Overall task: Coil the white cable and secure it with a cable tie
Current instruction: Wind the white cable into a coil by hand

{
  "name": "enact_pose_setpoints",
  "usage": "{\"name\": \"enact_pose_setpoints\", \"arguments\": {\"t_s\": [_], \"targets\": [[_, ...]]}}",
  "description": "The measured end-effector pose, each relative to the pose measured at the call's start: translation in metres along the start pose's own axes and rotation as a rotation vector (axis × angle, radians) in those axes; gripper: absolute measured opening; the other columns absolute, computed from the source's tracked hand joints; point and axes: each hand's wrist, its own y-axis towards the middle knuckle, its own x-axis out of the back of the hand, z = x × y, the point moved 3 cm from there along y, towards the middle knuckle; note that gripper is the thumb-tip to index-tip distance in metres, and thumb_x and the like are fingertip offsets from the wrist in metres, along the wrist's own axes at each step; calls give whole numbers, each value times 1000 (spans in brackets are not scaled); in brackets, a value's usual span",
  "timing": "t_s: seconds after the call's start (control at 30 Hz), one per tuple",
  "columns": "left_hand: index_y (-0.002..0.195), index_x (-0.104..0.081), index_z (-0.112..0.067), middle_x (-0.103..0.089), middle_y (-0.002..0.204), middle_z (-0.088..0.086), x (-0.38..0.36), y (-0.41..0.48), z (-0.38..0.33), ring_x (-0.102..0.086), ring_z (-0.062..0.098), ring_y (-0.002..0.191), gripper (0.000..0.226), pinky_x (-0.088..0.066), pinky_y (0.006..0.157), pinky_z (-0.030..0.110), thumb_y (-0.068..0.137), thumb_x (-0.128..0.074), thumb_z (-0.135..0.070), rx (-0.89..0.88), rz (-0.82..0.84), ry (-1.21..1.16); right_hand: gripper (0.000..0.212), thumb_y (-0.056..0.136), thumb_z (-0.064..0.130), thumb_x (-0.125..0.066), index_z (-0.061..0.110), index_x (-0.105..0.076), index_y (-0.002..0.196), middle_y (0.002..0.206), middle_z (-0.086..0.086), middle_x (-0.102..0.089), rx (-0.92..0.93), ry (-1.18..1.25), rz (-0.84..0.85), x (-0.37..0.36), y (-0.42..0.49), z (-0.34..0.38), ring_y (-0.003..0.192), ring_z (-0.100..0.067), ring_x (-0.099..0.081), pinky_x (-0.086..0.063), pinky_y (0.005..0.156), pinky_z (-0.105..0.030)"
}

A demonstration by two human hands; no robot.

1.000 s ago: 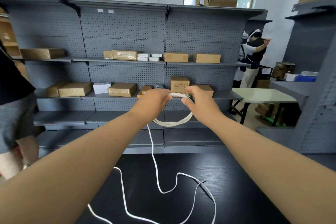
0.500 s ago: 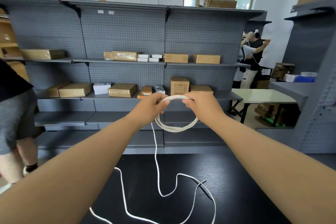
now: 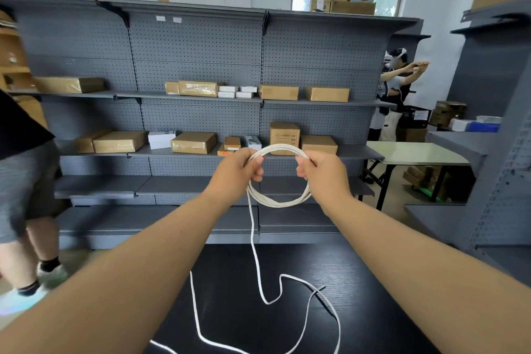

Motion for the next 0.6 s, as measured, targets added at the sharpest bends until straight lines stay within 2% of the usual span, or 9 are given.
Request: {"name": "enact_pose_setpoints", "arguments": {"t_s": [0.1, 0.17, 0.23, 0.33, 0.43, 0.5, 0.6], "targets": [[96, -59, -17, -55, 69, -7, 3, 2, -3, -52, 5, 57, 18, -40, 59, 21, 98, -42, -23, -43, -39, 104, 21, 95, 20, -48, 15, -65, 85, 75, 0, -64, -96, 45, 40, -6, -2, -4, 83, -22, -63, -49, 82, -36], [103, -60, -15, -53, 69, -7, 3, 3, -5, -50, 6, 58, 20, -35, 53, 15, 99, -41, -23, -53, -41, 159, 22, 96, 20, -47, 10, -65, 87, 83, -4, -67, -140, 5, 93, -7, -1, -5, 90, -26, -64, -48, 84, -38], [108, -60, -15, -52, 69, -6, 4, 3, -9, -48, 9, 59, 22, -34, 52, 14, 99, -41, -22, -59, -29, 193, 24, 96, 24, -45, 9, -64, 92, 92, -7, -68, -130, -99, 142, -6, 1, -4, 92, -27, -63, -48, 82, -38], [95, -57, -10, -56, 75, 2, 3, 4, -19, -50, 16, 63, 21, -37, 59, 24, 99, -40, -21, -111, 10, 373, 24, 96, 28, -44, 12, -60, 103, 99, -6, -65, -40, -274, 212, -4, 4, 0, 94, -26, -58, -43, 77, -34], [82, -48, -16, -58, 80, 10, 1, 3, -27, -52, 21, 69, 20, -38, 65, 30, 99, -40, -22, -177, 55, 515, 23, 97, 26, -43, 13, -56, 111, 94, -4, -58, 87, -385, 260, -6, 5, 11, 92, -25, -54, -37, 72, -31], [82, -49, -18, -57, 78, 10, -2, 4, -29, -52, 23, 70, 19, -39, 65, 32, 98, -41, -21, -207, 77, 549, 23, 97, 25, -43, 13, -54, 113, 92, -5, -56, 168, -437, 278, -8, 5, 17, 87, -24, -52, -36, 70, -32], [90, -58, -13, -61, 80, 11, -5, 5, -29, -56, 23, 71, 20, -44, 69, 33, 98, -42, -20, -202, 103, 526, 21, 98, 23, -41, 8, -54, 104, 84, -5, -51, 280, -574, 272, -7, 5, 21, 81, -26, -50, -33, 65, -32]]}}
